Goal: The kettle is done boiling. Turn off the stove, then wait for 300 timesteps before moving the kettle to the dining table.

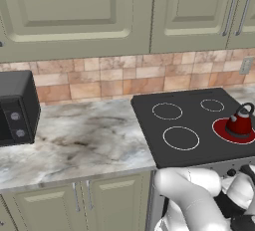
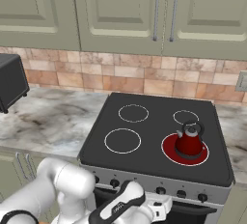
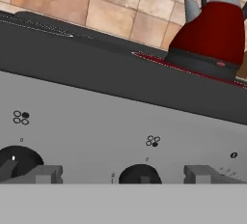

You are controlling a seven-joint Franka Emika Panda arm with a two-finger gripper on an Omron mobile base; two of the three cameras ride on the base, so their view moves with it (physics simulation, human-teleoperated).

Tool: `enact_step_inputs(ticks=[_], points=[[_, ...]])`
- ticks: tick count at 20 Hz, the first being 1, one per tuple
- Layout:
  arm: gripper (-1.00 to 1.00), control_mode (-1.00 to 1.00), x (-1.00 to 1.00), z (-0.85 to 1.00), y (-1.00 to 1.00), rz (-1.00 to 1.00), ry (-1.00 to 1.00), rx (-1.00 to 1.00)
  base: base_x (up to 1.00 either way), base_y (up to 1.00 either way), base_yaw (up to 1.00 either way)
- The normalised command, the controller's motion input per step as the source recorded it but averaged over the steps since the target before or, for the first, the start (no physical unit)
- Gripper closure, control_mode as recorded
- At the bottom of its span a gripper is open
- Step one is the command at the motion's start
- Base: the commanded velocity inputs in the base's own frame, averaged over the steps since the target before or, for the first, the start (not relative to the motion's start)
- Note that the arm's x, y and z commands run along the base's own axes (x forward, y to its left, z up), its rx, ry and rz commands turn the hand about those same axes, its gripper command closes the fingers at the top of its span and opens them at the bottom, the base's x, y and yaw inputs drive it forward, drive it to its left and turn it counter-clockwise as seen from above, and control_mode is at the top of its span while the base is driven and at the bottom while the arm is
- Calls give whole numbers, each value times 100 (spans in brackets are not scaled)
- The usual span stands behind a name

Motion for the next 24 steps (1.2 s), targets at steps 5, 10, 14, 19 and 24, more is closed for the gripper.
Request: enact_step_inputs(ticks=[5, 10, 14, 19, 24], points=[[-100, -100, 18, -7, -8, 0, 0, 0, 0, 0, 0], [-100, -100, 12, -20, -13, 0, 0, 0, 0, 0, 0], [-100, -100, 7, -25, -6, 0, 0, 0, 0, 0, 0], [-100, -100, 5, -24, -8, 0, 0, 0, 0, 0, 0], [-100, -100, 13, -13, -8, 0, 0, 0, 0, 0, 0]])
